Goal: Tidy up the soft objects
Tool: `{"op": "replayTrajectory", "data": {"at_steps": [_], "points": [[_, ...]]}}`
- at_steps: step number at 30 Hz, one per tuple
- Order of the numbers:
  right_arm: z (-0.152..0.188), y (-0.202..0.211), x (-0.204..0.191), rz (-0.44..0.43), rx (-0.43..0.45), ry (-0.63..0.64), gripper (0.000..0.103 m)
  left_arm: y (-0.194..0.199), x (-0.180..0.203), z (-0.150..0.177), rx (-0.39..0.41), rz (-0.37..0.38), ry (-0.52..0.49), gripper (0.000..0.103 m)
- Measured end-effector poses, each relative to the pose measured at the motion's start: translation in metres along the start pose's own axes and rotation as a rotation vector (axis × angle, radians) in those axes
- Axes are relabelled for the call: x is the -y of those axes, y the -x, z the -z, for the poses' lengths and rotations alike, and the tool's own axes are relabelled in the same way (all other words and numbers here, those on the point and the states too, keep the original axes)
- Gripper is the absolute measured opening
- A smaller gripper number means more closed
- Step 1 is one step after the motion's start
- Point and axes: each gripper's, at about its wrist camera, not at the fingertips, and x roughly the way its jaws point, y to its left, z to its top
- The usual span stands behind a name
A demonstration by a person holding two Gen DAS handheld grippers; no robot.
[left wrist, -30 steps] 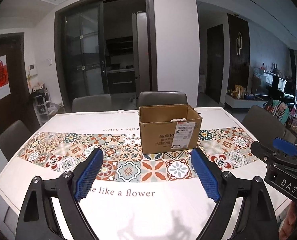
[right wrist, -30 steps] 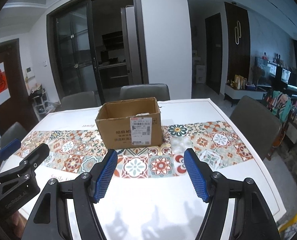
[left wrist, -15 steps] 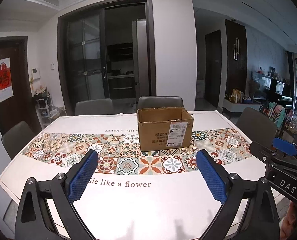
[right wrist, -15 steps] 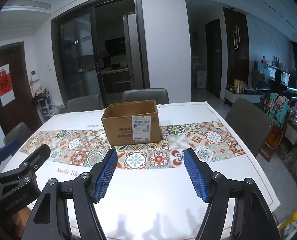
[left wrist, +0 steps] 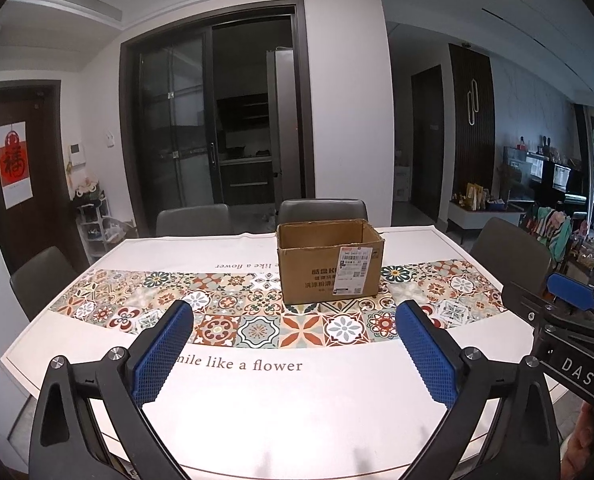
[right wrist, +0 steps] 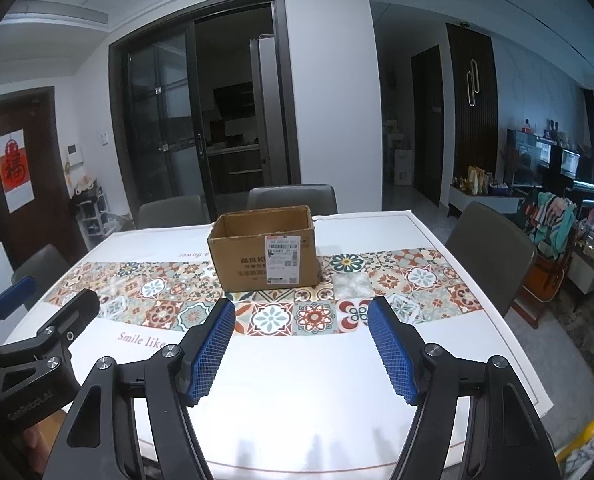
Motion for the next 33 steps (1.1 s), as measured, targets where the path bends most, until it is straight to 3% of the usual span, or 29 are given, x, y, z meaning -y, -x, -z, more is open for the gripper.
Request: {"op": "replayTrajectory", "data": {"at_steps": [33], "points": [[-0.001, 0.011, 0.002, 0.014, 0.018, 0.005, 0.070, 0.001, 0.002, -0.006, -0.002, -0.007, -0.005, 0.103]]}}
